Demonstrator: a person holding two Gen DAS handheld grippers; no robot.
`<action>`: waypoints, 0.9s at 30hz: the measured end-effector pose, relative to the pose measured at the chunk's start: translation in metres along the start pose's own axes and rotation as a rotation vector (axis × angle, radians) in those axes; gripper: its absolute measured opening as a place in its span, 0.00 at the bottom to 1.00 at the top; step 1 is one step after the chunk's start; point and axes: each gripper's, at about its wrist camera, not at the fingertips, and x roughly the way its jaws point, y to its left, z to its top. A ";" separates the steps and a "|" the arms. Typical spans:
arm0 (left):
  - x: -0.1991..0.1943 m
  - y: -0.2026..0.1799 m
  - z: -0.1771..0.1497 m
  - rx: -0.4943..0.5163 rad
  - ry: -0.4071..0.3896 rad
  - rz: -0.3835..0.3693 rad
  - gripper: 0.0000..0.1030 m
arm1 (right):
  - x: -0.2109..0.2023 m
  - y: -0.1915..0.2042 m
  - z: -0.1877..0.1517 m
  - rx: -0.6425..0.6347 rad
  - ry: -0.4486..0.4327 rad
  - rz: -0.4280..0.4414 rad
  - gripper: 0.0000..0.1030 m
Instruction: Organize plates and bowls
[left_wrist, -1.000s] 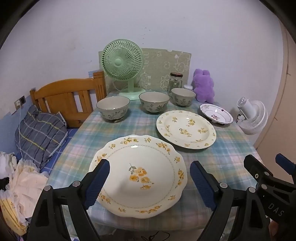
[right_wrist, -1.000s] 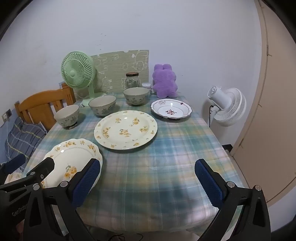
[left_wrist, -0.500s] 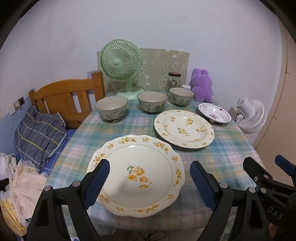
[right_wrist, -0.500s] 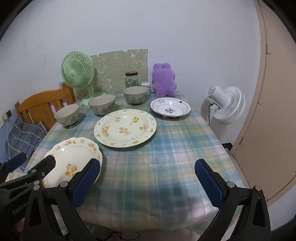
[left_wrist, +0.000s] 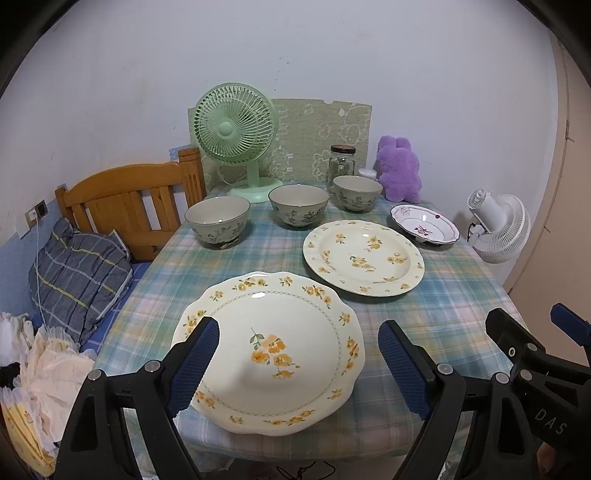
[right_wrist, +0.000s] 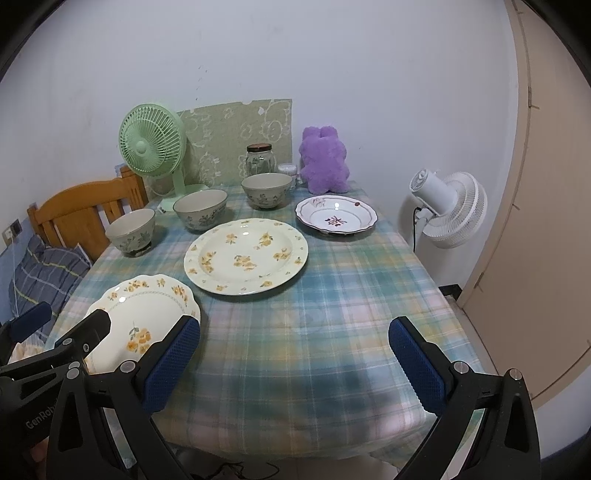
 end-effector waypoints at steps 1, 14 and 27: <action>-0.001 -0.001 0.000 0.003 -0.002 -0.001 0.86 | -0.001 0.001 0.001 0.000 -0.001 -0.002 1.00; -0.001 -0.003 0.000 0.015 -0.005 0.000 0.86 | 0.000 -0.004 0.003 0.013 -0.006 -0.003 1.00; 0.000 -0.004 -0.001 0.016 -0.006 0.001 0.86 | 0.001 -0.006 0.003 0.013 -0.006 -0.001 1.00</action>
